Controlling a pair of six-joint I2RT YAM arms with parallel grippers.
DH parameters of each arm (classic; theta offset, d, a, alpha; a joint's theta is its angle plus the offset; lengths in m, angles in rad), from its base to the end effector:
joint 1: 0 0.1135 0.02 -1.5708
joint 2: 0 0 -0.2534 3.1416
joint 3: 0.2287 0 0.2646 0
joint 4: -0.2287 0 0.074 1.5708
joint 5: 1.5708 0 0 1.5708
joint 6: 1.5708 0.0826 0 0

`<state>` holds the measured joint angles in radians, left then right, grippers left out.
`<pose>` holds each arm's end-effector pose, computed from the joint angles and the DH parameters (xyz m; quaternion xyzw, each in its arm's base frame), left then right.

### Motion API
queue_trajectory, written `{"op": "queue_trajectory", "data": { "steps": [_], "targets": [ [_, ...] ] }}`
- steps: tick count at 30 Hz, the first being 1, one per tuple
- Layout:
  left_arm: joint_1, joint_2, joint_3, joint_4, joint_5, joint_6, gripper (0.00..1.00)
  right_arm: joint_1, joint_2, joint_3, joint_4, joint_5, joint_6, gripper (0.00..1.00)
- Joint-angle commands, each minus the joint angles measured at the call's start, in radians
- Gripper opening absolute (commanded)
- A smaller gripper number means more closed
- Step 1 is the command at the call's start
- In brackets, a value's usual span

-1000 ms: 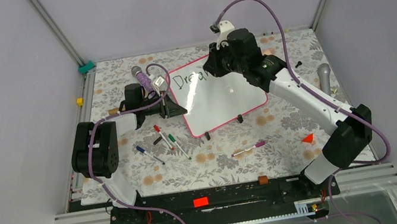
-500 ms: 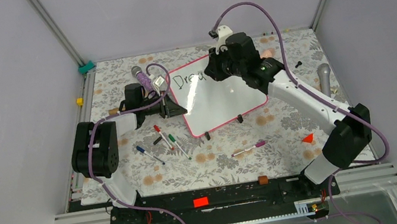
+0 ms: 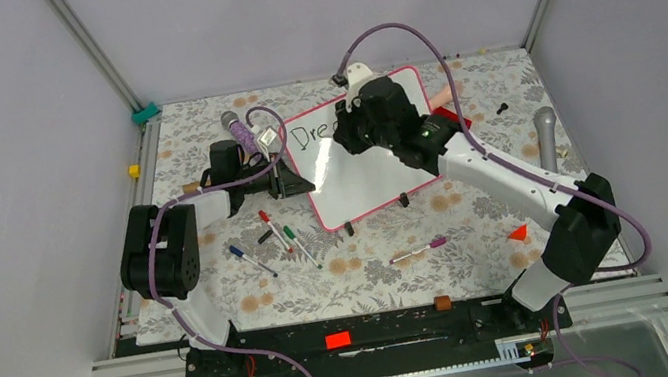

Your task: Write a sentence on the whiteboard

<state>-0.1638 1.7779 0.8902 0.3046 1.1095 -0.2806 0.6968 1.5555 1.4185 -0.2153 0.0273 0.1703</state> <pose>0.3567 -0.1339 0.1385 0.2056 0.7618 -0.5412 0.2908 0.3286 0.2720 0.3371 -0.2058 0.7938 0.2302 0.5240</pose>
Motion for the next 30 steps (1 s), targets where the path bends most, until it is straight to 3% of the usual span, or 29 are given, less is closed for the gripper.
{"op": "queue_trajectory", "data": {
  "steps": [1,11,30],
  "targets": [
    [-0.021,0.056,0.011,-0.055,-0.191,0.059,0.00,0.048,-0.002,-0.033,0.076,0.087,-0.030,0.00],
    [-0.023,0.057,0.016,-0.063,-0.189,0.061,0.00,0.094,-0.031,-0.127,0.072,0.224,-0.057,0.00],
    [-0.023,0.058,0.020,-0.070,-0.179,0.061,0.00,0.153,0.058,-0.063,0.061,0.330,-0.075,0.00]
  ]
}}
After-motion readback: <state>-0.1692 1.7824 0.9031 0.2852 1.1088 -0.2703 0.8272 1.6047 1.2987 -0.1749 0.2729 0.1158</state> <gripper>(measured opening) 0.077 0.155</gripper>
